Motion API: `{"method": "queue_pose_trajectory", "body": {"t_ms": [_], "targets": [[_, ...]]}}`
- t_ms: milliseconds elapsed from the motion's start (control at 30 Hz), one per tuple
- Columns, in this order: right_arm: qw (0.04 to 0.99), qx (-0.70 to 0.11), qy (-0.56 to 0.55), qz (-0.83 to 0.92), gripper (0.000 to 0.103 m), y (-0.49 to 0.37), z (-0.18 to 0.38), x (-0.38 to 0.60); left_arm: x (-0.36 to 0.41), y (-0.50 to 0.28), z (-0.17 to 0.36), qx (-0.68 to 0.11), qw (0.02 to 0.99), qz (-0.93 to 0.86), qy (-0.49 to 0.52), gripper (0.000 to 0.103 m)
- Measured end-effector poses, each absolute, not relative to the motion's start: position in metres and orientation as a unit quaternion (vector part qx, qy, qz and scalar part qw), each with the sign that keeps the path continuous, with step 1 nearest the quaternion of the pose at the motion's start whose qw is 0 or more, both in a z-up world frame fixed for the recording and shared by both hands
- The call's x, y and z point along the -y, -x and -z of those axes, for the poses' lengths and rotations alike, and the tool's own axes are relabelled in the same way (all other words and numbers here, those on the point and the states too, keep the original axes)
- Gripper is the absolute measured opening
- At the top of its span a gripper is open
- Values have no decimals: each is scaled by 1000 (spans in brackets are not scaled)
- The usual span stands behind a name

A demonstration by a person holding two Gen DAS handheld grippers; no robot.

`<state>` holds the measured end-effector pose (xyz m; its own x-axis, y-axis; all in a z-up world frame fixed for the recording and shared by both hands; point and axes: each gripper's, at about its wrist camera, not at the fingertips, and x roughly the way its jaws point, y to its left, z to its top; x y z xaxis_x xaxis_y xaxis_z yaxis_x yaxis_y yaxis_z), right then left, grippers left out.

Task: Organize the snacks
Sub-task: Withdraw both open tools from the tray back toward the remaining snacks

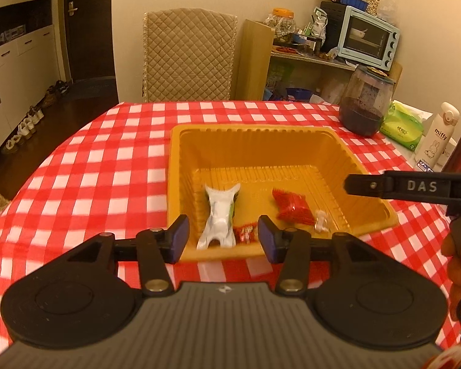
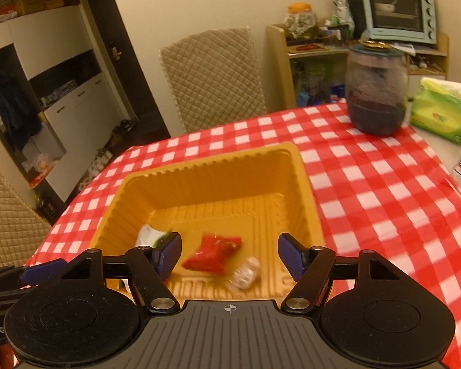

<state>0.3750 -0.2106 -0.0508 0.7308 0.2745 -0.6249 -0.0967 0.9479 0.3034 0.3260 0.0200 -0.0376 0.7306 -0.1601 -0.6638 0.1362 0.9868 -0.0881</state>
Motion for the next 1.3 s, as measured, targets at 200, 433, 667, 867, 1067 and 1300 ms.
{"method": "queue_pose_trajectory", "body": {"t_ms": [200,433,667,867,1067,1300], "targets": [[923,-353,-135,-74,69,-334,49,232,-27,-288,36,-366,927,72,31,54],[921,-361,-133,-64,69,-272,39,237,-37,-237,25,-376,923,56,64,67],[920,-358,-149,-62,69,-216,22,235,-41,-184,8,-374,923,49,74,78],[924,-354,-130,-59,69,-174,13,227,-39,-147,0,-374,924,49,68,85],[924,-359,-118,-59,69,-144,13,221,-36,-118,-3,-375,924,53,59,93],[926,-358,-103,-62,69,-113,15,215,-34,-91,2,-384,921,53,49,94]]}}
